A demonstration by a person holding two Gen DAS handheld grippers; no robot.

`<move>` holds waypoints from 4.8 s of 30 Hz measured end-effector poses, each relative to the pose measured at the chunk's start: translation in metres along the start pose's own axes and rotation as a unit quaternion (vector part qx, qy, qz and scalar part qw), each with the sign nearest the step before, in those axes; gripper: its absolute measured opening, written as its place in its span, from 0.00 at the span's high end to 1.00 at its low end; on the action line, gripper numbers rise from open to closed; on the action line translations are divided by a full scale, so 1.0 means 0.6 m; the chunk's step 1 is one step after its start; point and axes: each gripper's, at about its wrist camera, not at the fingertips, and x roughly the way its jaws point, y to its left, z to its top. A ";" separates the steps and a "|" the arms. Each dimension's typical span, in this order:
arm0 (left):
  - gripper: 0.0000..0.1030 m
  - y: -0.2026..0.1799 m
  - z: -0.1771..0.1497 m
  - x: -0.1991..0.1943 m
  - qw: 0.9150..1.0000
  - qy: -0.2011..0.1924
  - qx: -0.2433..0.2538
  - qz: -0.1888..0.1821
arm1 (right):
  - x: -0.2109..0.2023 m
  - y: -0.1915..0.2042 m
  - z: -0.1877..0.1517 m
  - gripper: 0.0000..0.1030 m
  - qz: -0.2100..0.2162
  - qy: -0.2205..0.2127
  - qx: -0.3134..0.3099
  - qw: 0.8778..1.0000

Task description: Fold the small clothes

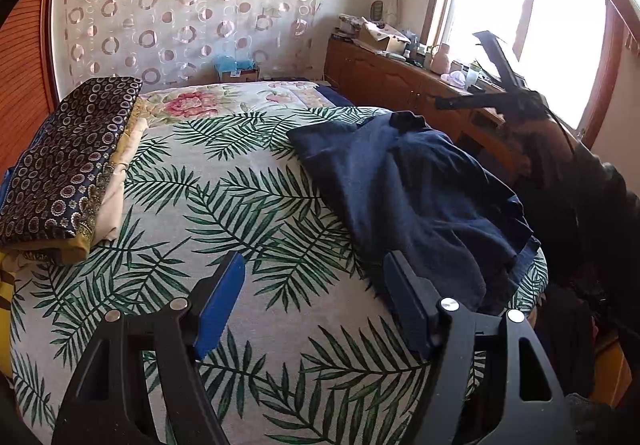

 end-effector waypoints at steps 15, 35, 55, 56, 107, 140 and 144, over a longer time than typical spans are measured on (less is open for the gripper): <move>0.29 -0.055 -0.010 0.042 0.999 0.023 0.016 -0.022 | -0.120 0.043 -0.248 0.65 0.091 0.014 -0.024 0.995; 0.29 -0.087 -0.031 0.060 0.997 0.052 0.030 -0.045 | -0.212 0.012 -0.273 0.97 0.094 -0.020 -0.007 0.995; 0.52 -0.091 -0.034 0.056 0.995 0.047 0.010 -0.092 | -0.185 -0.005 -0.303 0.68 0.045 0.002 0.038 0.998; 0.52 -0.092 -0.032 0.052 0.995 0.041 0.009 -0.095 | -0.185 -0.004 -0.303 0.68 0.045 0.001 0.036 0.998; 0.88 -0.065 0.208 -0.203 0.986 -0.111 0.029 -0.122 | -0.442 0.031 -0.120 0.94 0.136 -0.233 -0.014 0.963; 0.88 0.048 -0.053 -0.045 0.997 0.063 -0.036 -0.036 | -0.151 0.112 -0.217 0.95 0.214 -0.050 -0.046 0.974; 0.88 0.037 -0.051 -0.058 0.997 0.063 -0.025 -0.030 | -0.169 0.119 -0.235 0.94 0.212 -0.047 -0.050 0.975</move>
